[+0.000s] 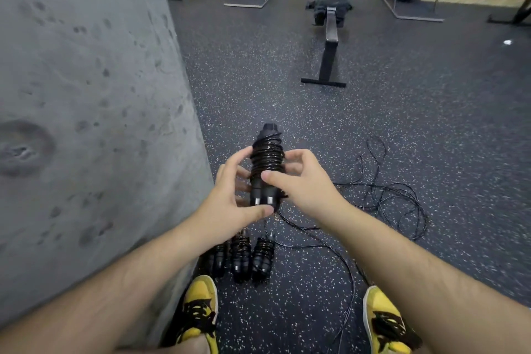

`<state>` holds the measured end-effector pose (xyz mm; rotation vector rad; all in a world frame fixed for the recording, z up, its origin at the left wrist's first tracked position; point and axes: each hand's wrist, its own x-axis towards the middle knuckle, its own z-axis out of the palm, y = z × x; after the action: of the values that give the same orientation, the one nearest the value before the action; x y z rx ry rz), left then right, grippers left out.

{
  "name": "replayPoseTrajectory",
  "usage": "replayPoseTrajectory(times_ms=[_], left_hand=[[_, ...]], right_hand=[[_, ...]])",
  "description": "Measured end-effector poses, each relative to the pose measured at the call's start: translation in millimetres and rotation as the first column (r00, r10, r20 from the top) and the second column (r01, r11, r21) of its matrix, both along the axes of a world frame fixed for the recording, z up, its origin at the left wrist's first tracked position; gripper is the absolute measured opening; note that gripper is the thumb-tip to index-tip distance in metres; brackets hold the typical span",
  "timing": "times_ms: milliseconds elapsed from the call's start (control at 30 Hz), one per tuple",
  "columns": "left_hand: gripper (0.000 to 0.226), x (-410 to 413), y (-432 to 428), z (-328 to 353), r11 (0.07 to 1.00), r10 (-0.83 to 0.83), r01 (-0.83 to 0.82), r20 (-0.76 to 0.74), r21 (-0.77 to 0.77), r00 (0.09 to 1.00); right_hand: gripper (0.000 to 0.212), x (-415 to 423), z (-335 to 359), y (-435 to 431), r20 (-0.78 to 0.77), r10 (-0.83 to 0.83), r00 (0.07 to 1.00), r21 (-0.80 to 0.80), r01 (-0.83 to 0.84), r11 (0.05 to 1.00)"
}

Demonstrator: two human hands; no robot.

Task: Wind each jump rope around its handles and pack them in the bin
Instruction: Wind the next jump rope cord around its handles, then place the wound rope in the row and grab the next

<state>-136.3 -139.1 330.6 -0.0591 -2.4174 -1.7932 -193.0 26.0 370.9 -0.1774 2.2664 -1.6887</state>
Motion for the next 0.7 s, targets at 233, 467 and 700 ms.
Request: replayPoseTrajectory(times_ms=[233,467,700], left_hand=[[0.082,-14,-18,-43,0.957,-0.073,0.09,0.074,-0.274,0.995],[0.065,-20,-40,-119,0.902,-0.004,0.159,0.359,-0.402,0.933],[0.047,-29,-49,-217,0.827,0.232,0.158,0.583,-0.54,0.779]], right_hand=[[0.062,-14,-70,-18,0.193,-0.04,0.98,0.0,0.041,0.999],[0.048,-23,-180,-57,0.408,-0.111,0.906,0.05,0.099,0.994],[0.049,-2,-287,-94,0.545,-0.187,0.817,0.113,0.149,0.982]])
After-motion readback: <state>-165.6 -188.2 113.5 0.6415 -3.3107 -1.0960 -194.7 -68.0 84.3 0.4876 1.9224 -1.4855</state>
